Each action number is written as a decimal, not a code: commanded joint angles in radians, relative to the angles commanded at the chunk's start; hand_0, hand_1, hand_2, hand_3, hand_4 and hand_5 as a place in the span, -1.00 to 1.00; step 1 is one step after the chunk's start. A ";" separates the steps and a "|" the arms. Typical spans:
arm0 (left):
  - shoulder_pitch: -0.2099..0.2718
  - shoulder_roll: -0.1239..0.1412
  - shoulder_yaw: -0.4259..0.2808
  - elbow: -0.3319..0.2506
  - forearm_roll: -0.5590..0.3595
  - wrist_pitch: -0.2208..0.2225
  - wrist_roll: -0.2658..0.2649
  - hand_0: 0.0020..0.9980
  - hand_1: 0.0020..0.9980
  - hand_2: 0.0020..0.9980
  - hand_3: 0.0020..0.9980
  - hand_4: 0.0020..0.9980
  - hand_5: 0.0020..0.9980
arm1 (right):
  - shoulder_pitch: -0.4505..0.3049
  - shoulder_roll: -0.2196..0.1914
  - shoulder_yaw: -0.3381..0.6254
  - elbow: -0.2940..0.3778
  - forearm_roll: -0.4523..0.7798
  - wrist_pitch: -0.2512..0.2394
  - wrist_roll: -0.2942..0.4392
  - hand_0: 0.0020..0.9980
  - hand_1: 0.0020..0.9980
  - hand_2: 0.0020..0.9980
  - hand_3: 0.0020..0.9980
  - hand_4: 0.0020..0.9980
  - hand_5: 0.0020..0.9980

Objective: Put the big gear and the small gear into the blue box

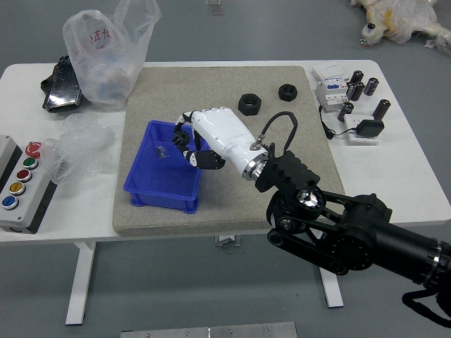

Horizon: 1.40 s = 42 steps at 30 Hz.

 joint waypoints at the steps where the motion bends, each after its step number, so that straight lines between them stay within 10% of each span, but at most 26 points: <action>1: 0.000 0.000 -0.001 0.000 0.001 0.000 0.000 0.76 0.66 0.68 0.80 0.86 1.00 | 0.007 0.004 -0.013 -0.007 0.001 0.002 -0.001 -0.31 -0.11 -0.59 -0.05 -0.25 -0.97; 13: 0.001 0.001 -0.011 -0.001 0.017 -0.002 0.002 0.75 0.65 0.68 0.80 0.85 1.00 | 0.024 0.033 -0.101 -0.085 0.059 0.016 0.001 -0.32 -0.11 -0.59 0.31 -0.40 -0.78; 14: 0.001 0.001 -0.011 -0.001 0.017 -0.002 0.002 0.75 0.65 0.67 0.80 0.85 1.00 | 0.022 0.034 -0.100 -0.086 0.060 0.016 0.001 -0.37 -0.16 -0.55 0.60 0.49 -0.35; 31: -0.002 -0.003 -0.005 -0.002 0.011 -0.002 0.001 0.75 0.65 0.67 0.80 0.84 1.00 | -0.005 -0.015 0.025 -0.075 0.081 -0.002 -0.006 -0.37 -0.17 -0.56 0.66 0.82 -0.16; 32: -0.002 -0.003 -0.004 -0.002 0.010 -0.002 0.001 0.74 0.65 0.67 0.80 0.84 1.00 | -0.009 -0.026 0.046 -0.082 0.078 -0.002 -0.009 -0.32 0.02 -0.14 0.59 0.84 -0.16; 37: 0.002 -0.002 -0.006 -0.002 0.008 0.001 0.001 0.74 0.65 0.67 0.80 0.84 1.00 | -0.024 -0.096 0.159 -0.167 0.072 0.018 -0.023 -0.32 0.02 -0.14 0.59 0.84 -0.16; 38: 0.003 -0.002 -0.006 -0.001 0.007 0.002 0.001 0.74 0.65 0.66 0.79 0.83 1.00 | -0.027 -0.109 0.176 -0.187 0.076 0.028 -0.026 -0.15 0.46 0.62 0.65 0.84 -0.19; 42: 0.003 -0.001 -0.003 -0.001 0.002 0.005 0.000 0.74 0.65 0.66 0.79 0.83 1.00 | -0.044 -0.140 0.199 -0.250 0.101 0.066 -0.034 -0.15 0.46 0.62 0.65 0.84 -0.19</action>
